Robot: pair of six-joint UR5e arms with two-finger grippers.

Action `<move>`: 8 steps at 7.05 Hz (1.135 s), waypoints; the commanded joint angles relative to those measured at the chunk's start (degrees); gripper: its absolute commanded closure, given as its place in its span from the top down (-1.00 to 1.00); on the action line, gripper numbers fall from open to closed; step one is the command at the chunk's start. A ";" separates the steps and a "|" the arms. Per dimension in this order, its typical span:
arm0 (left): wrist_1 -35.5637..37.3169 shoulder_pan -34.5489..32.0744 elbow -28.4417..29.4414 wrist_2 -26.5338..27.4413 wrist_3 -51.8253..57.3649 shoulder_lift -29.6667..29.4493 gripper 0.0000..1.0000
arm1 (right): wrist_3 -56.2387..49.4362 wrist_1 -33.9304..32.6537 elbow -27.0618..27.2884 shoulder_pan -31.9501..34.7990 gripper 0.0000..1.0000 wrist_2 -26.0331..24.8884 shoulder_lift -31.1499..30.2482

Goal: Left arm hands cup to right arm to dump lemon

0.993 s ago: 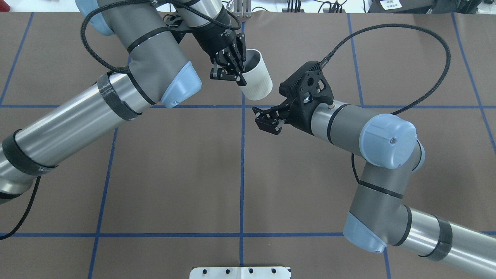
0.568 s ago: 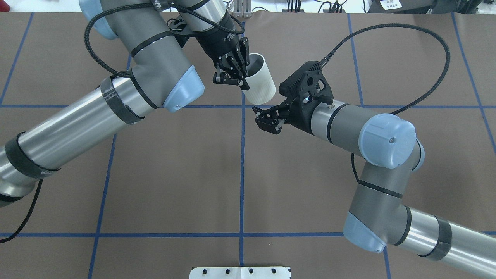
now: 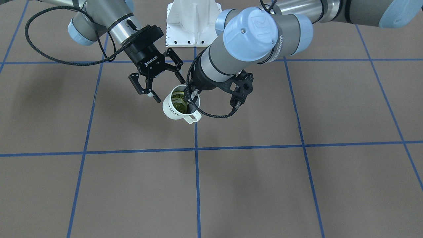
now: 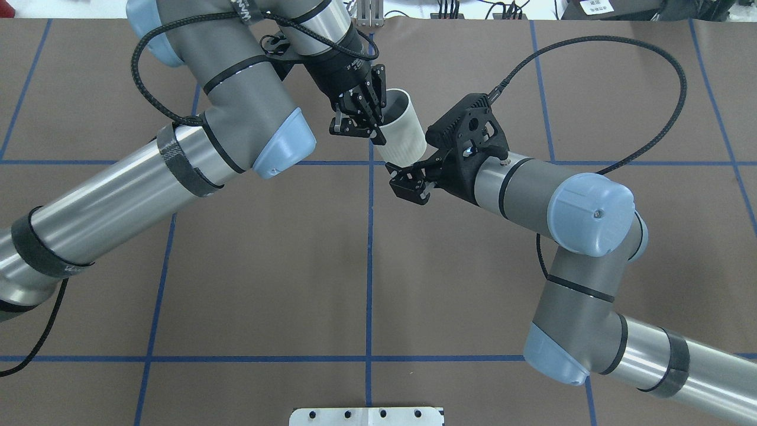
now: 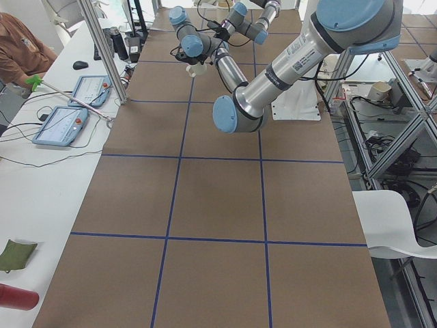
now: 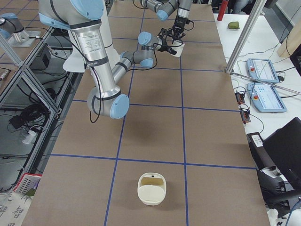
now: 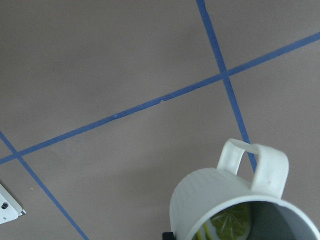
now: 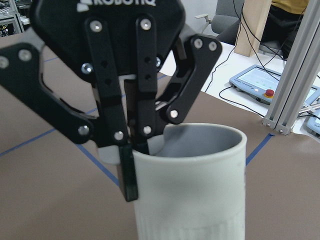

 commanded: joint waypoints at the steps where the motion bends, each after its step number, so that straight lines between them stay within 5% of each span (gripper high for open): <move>1: 0.00 0.11 -1.11 -0.57 -0.03 0.15 -1.00 | 0.00 0.06 -0.08 0.15 0.97 0.00 0.04; 8: -0.26 1.25 -2.61 -1.63 -0.56 0.33 -1.00 | 0.00 0.06 -0.08 0.07 0.97 0.00 0.12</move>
